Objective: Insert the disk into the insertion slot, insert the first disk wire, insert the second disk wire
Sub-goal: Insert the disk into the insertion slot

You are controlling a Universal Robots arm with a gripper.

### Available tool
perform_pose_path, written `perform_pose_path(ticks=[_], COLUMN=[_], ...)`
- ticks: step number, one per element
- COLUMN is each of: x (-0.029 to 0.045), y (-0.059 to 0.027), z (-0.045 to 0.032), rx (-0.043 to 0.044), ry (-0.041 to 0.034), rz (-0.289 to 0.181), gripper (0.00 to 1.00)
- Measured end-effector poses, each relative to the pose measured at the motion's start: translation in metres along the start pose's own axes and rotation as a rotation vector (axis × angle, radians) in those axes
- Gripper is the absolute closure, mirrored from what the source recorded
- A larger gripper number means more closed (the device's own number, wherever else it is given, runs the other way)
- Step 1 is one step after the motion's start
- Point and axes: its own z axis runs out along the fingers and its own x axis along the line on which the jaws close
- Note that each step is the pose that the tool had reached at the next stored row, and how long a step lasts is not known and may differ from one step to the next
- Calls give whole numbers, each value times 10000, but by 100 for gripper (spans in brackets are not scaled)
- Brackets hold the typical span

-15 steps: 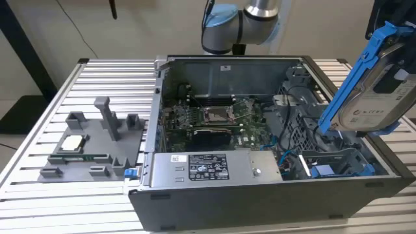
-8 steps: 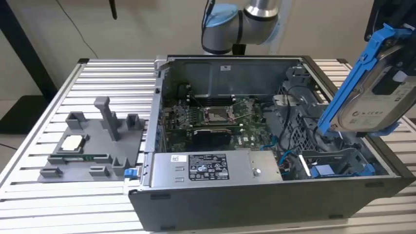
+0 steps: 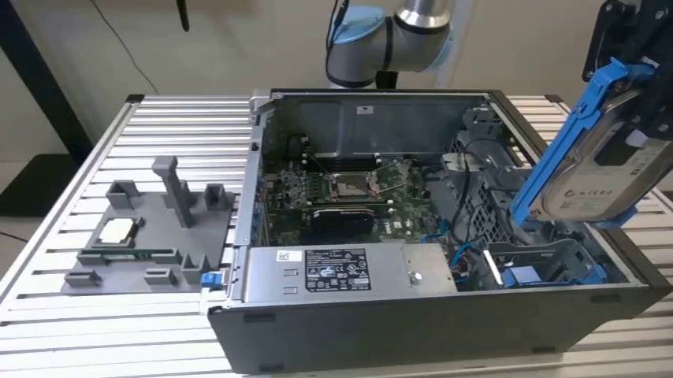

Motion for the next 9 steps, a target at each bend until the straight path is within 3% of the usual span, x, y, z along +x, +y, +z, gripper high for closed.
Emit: perform_pose_path(ticks=[9], x=[33], y=[-47], z=[120], rx=[0], ry=[-5], rz=[1], gripper=[67])
